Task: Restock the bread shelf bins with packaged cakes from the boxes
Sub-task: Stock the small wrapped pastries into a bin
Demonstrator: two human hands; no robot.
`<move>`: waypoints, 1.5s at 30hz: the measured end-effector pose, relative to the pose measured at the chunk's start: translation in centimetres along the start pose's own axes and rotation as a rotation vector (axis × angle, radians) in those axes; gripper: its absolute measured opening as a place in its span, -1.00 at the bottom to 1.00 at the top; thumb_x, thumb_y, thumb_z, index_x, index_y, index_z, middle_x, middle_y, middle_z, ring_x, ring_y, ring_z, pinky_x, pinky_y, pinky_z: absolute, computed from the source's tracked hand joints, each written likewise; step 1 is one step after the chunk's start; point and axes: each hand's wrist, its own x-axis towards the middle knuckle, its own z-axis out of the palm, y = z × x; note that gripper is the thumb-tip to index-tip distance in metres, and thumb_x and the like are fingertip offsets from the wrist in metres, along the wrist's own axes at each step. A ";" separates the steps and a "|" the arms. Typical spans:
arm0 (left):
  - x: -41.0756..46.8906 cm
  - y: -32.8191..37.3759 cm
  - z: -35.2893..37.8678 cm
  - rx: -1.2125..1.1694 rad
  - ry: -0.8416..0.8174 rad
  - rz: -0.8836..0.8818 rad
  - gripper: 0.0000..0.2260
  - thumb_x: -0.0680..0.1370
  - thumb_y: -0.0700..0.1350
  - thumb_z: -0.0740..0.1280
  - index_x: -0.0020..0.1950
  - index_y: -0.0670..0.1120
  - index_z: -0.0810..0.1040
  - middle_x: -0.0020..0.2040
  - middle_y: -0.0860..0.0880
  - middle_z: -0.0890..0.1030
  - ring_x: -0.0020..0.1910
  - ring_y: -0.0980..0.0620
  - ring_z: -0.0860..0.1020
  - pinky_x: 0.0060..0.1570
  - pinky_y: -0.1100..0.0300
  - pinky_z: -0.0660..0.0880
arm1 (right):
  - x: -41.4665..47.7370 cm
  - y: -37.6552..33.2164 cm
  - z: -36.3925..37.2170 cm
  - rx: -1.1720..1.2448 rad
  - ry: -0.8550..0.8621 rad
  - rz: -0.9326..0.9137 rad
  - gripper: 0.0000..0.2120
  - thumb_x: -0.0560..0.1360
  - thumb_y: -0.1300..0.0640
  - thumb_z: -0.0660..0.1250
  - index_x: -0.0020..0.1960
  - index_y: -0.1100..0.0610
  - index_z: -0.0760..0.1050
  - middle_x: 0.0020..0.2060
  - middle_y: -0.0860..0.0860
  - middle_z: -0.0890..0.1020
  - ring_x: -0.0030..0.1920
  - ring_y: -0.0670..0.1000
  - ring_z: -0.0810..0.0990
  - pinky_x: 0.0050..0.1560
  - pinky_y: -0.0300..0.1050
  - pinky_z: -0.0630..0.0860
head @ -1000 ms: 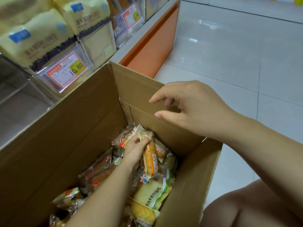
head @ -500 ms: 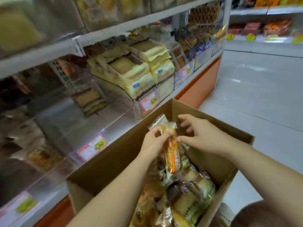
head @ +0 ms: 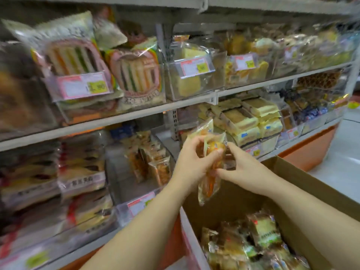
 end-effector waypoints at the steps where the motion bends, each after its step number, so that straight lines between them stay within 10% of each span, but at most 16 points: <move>1: -0.2 0.3 -1.3 0.014 0.019 0.024 -0.74 0.49 0.01 0.42 0.07 0.28 0.45 0.14 0.12 0.49 0.11 0.20 0.51 0.15 0.05 0.53 | 0.7 -1.0 0.7 -0.009 -0.007 -0.027 -0.54 0.47 0.00 0.41 0.28 -0.17 0.28 0.10 -0.32 0.48 0.15 -0.32 0.46 0.09 -0.37 0.44; 10: -3.8 -1.5 -11.1 0.226 0.331 0.157 -0.56 0.48 -0.09 0.43 0.11 0.36 0.31 0.27 0.11 0.36 0.24 0.28 0.36 0.18 0.51 0.31 | 6.4 -7.5 9.3 0.148 -0.022 -0.217 -0.57 0.44 0.18 0.45 0.24 -0.04 0.40 0.05 -0.21 0.58 0.05 -0.27 0.55 -0.02 -0.40 0.51; 16: -4.1 -5.9 -14.2 0.148 0.346 -0.027 -0.52 0.47 -0.17 0.43 0.22 0.25 0.32 0.25 0.11 0.41 0.25 0.18 0.42 0.31 0.14 0.41 | 9.2 -7.2 14.7 0.059 -0.088 -0.182 -0.52 0.42 0.11 0.47 0.21 -0.16 0.33 0.01 -0.26 0.55 0.06 -0.26 0.53 0.03 -0.36 0.51; 19: -3.4 -8.0 -14.0 0.097 0.323 -0.138 -0.53 0.47 -0.19 0.42 0.24 0.18 0.31 0.28 0.04 0.41 0.24 0.14 0.44 0.28 0.11 0.44 | 10.3 -6.2 15.7 -0.173 -0.055 -0.138 -0.45 0.39 0.03 0.46 0.30 -0.14 0.31 0.15 -0.07 0.52 0.23 0.01 0.45 0.26 -0.01 0.44; 27: -0.4 -12.9 -12.9 -0.093 0.357 -0.424 -0.45 0.37 0.05 0.41 0.34 0.07 0.39 0.20 0.07 0.54 0.17 0.12 0.52 0.24 0.06 0.45 | 13.1 -3.4 17.2 -0.624 -0.002 -0.231 -0.34 0.36 -0.14 0.44 0.37 -0.04 0.29 0.33 -0.03 0.42 0.39 0.04 0.24 0.40 0.00 0.11; 34: 1.7 -14.8 -12.0 -0.339 0.422 -0.609 -0.68 0.50 -0.14 0.34 0.26 -0.01 0.51 0.12 -0.07 0.61 0.09 -0.01 0.57 0.18 0.01 0.50 | 13.9 -1.6 18.1 -0.639 -0.005 -0.312 -0.23 0.36 -0.12 0.41 0.48 -0.06 0.18 0.40 0.01 0.34 0.41 0.10 0.20 0.42 0.08 0.07; 45: 1.0 -14.4 -11.9 -0.186 0.406 -0.554 -0.41 0.40 -0.18 0.39 0.36 0.07 0.23 0.33 -0.08 0.35 0.23 -0.04 0.44 0.21 -0.01 0.48 | 15.1 -0.5 18.8 -0.855 0.087 -0.432 -0.32 0.01 -0.05 0.60 0.11 0.04 0.54 0.04 0.04 0.61 0.15 0.14 0.48 0.32 0.15 0.08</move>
